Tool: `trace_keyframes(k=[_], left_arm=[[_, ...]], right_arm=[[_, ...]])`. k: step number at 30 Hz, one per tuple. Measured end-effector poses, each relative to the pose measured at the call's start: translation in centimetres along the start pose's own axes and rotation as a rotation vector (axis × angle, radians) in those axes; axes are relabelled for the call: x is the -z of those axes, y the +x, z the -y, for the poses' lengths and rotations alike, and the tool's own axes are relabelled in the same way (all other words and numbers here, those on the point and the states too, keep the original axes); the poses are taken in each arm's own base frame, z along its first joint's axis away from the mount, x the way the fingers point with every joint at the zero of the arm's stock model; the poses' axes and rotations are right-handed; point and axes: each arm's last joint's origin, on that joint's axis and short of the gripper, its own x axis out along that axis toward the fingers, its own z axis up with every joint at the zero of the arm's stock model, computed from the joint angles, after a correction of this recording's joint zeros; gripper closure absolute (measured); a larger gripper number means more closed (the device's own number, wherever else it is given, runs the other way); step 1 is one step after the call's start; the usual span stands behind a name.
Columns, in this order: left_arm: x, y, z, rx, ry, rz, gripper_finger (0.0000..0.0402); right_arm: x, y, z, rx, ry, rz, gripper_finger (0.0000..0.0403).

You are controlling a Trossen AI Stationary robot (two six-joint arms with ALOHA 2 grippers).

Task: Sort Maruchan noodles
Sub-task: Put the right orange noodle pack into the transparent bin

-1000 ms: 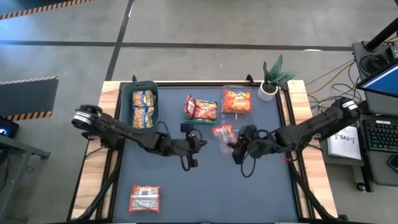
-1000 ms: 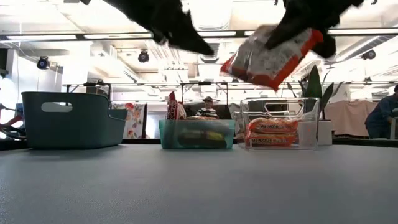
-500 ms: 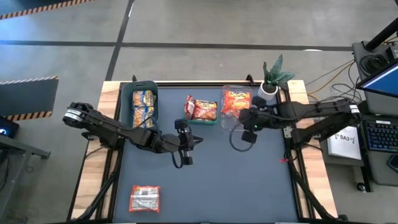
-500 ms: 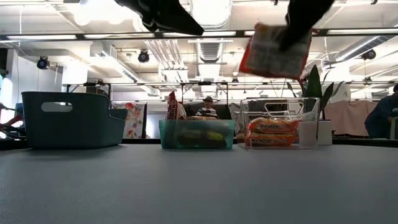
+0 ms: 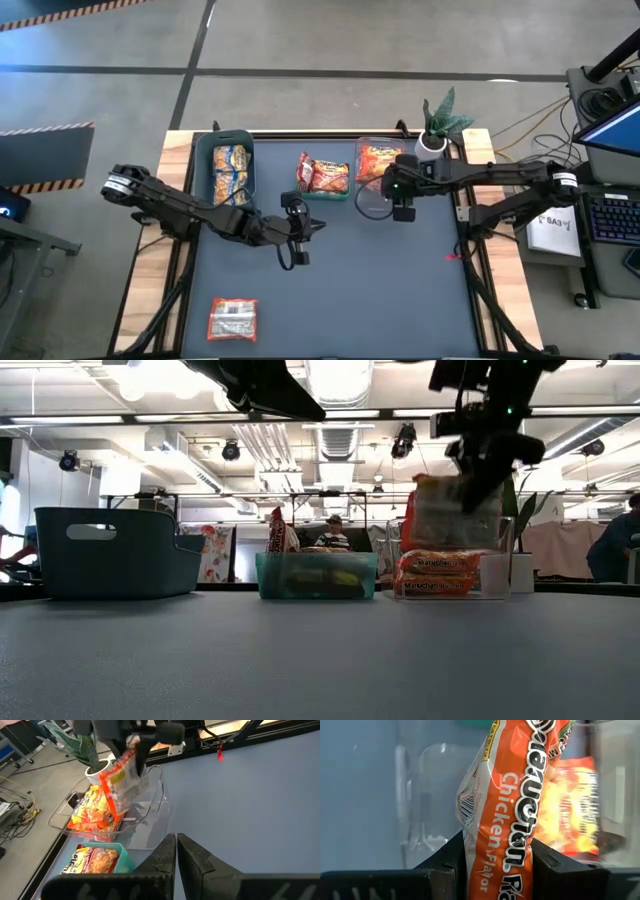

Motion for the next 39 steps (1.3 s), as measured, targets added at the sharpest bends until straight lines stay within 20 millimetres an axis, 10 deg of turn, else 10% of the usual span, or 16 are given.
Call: trace_keyframes(k=[22,39], left_arm=[[0.0,0.1,-0.2,-0.024,0.017,0.002,0.0402],[0.0,0.1,-0.2,-0.025,0.018,0.001,0.0402]], right_arm=[[-0.2,6.2,1.4,-0.013,0.014,-0.113,0.0278],[-0.8,6.5,1.7,0.035,-0.01,-0.077,0.0234]])
